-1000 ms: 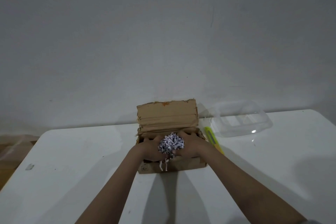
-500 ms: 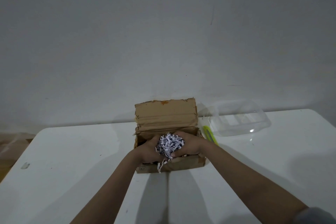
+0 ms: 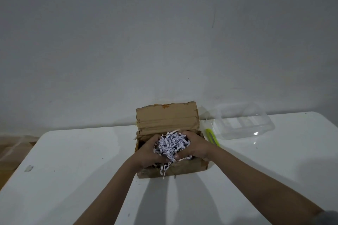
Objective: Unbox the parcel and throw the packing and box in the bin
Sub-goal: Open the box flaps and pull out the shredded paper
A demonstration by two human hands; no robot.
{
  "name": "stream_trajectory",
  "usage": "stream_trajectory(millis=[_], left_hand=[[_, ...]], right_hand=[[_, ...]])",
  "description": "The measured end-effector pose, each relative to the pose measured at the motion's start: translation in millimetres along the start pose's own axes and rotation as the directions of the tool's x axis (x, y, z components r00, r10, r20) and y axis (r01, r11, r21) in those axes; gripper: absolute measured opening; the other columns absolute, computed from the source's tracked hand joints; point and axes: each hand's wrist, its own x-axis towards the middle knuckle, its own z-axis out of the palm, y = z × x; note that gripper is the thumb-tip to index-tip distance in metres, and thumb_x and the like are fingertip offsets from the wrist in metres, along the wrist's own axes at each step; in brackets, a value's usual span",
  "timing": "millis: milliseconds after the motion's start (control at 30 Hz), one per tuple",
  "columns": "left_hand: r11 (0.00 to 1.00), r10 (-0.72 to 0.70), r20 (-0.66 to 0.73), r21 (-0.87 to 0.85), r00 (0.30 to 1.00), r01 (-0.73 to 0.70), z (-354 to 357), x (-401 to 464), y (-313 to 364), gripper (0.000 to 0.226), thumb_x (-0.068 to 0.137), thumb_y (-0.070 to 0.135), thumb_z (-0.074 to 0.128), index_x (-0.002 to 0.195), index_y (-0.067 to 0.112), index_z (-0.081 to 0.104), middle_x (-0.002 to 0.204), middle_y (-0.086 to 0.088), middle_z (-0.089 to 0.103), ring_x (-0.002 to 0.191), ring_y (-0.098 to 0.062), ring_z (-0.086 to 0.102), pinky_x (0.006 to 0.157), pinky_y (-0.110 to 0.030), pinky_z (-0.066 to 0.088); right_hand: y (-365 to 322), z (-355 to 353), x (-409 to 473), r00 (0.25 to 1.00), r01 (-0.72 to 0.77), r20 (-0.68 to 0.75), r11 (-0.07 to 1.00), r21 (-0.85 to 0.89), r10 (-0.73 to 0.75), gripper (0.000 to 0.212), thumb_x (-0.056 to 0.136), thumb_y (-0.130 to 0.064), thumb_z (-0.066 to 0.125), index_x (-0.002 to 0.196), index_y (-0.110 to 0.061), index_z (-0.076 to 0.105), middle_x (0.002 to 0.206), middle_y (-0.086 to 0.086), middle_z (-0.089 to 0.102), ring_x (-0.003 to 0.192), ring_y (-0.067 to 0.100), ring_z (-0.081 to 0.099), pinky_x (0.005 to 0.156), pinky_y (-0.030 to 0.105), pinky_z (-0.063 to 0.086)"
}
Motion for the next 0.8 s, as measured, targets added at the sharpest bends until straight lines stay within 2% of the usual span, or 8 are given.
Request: stream_trajectory(millis=[67, 133, 200, 267, 333, 533, 700, 800], left_hand=[[1.0, 0.019, -0.016, -0.013, 1.0, -0.019, 1, -3, 5, 0.061, 0.069, -0.002, 0.079, 0.117, 0.021, 0.05, 0.112, -0.004, 0.064, 0.1, -0.017, 0.063, 0.078, -0.031, 0.057], [0.999, 0.035, -0.034, -0.009, 0.999, -0.035, 0, -4, 9, 0.063, 0.068, -0.001, 0.08, 0.118, 0.023, 0.051, 0.113, -0.003, 0.065, 0.102, -0.017, 0.064, 0.081, -0.035, 0.057], [0.998, 0.056, -0.045, 0.008, 0.997, -0.055, -3, -4, 13, 0.066, 0.066, 0.002, 0.082, 0.121, 0.022, 0.051, 0.114, -0.002, 0.065, 0.103, -0.018, 0.064, 0.084, -0.037, 0.056], [0.997, 0.075, -0.051, 0.037, 0.996, -0.073, -5, -6, 16, 0.067, 0.065, 0.006, 0.083, 0.122, 0.023, 0.052, 0.113, -0.001, 0.066, 0.103, -0.017, 0.064, 0.086, -0.038, 0.056], [0.994, 0.098, -0.06, 0.052, 0.993, -0.095, -6, -9, 20, 0.064, 0.065, 0.007, 0.084, 0.12, 0.025, 0.054, 0.111, 0.002, 0.067, 0.101, -0.014, 0.065, 0.084, -0.033, 0.056], [0.991, 0.122, -0.057, 0.065, 0.991, -0.119, -6, -21, 28, 0.07, 0.056, 0.021, 0.083, 0.121, 0.023, 0.057, 0.11, -0.001, 0.069, 0.099, -0.016, 0.067, 0.084, -0.034, 0.056], [0.992, 0.105, -0.064, 0.072, 0.992, -0.1, -6, -26, 34, 0.059, 0.069, 0.004, 0.08, 0.121, 0.02, 0.058, 0.109, -0.002, 0.07, 0.098, -0.017, 0.067, 0.082, -0.033, 0.056], [0.992, 0.104, -0.076, 0.082, 0.992, -0.098, -6, -29, 39, 0.057, 0.07, 0.004, 0.079, 0.121, 0.021, 0.059, 0.108, -0.001, 0.07, 0.096, -0.016, 0.068, 0.084, -0.035, 0.056]], right_hand=[[1, -1, -1, 0.999, 0.028, -0.026, 0.999, 0.032, -0.027, 0.08, 0.06, -0.009, 0.088, 0.129, -0.02, 0.048, 0.12, -0.003, 0.062, 0.109, 0.015, 0.06, 0.085, 0.026, 0.055], [1, -2, -3, 0.997, 0.055, -0.05, 0.996, 0.067, -0.052, 0.089, 0.053, -0.016, 0.092, 0.131, -0.021, 0.048, 0.123, 0.0, 0.062, 0.112, 0.018, 0.061, 0.092, 0.036, 0.054], [1, -2, -5, 0.994, 0.1, -0.057, 0.99, 0.097, -0.095, 0.083, 0.054, -0.011, 0.091, 0.127, -0.02, 0.052, 0.121, 0.003, 0.064, 0.111, 0.019, 0.063, 0.094, 0.041, 0.053], [0, 0, -10, 0.986, 0.157, -0.079, 0.98, 0.121, -0.148, 0.065, 0.06, 0.003, 0.084, 0.114, -0.022, 0.058, 0.111, 0.001, 0.069, 0.103, 0.014, 0.066, 0.089, 0.035, 0.055], [-2, 3, -15, 0.975, 0.216, -0.089, 0.966, 0.143, -0.205, 0.059, 0.063, 0.012, 0.079, 0.105, -0.025, 0.061, 0.104, -0.002, 0.071, 0.098, 0.011, 0.068, 0.081, 0.028, 0.056], [-1, 10, -19, 0.96, 0.276, -0.122, 0.933, 0.229, -0.254, 0.06, 0.062, 0.014, 0.079, 0.113, -0.015, 0.063, 0.109, 0.01, 0.071, 0.102, 0.022, 0.068, 0.08, 0.032, 0.056], [2, 12, -25, 0.957, 0.284, -0.155, 0.904, 0.318, -0.246, 0.055, 0.065, 0.019, 0.073, 0.102, -0.02, 0.063, 0.091, -0.004, 0.076, 0.089, 0.013, 0.071, 0.073, 0.027, 0.057], [3, 12, -28, 0.955, 0.287, -0.182, 0.89, 0.355, -0.235, 0.054, 0.066, 0.018, 0.073, 0.107, -0.015, 0.061, 0.097, 0.0, 0.075, 0.094, 0.019, 0.071, 0.075, 0.031, 0.057]])
